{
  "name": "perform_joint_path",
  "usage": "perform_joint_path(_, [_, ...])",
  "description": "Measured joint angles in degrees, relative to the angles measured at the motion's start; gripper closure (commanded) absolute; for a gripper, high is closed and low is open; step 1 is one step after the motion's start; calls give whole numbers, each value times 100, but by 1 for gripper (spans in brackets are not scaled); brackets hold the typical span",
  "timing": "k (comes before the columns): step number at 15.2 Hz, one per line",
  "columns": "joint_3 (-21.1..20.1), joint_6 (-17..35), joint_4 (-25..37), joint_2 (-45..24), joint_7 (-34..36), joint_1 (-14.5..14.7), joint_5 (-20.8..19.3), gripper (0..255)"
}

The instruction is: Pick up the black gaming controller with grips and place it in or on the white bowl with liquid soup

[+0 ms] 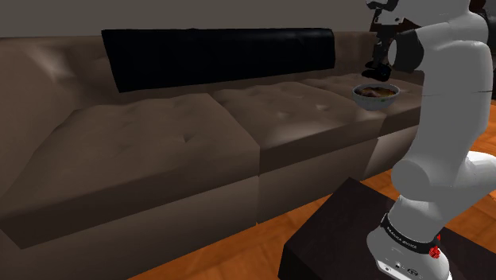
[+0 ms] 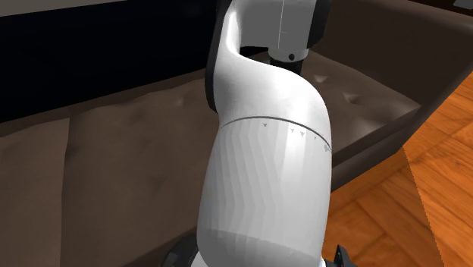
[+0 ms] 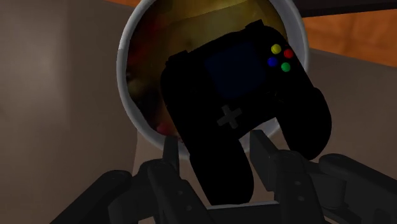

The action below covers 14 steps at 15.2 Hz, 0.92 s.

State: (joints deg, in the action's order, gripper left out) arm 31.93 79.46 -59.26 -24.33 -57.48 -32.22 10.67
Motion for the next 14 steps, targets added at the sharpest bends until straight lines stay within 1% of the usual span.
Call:
perform_joint_path(2, [8, 143, -187, 42, -30, 21, -21, 255])
perform_joint_path(5, [20, 465, -668, 207, -26, 137, -106, 255])
perform_joint_path(10, [25, 931, -1295, 376, -13, 265, -193, 255])
perform_joint_path(14, [18, 1251, -1676, 451, 0, 335, -226, 255])
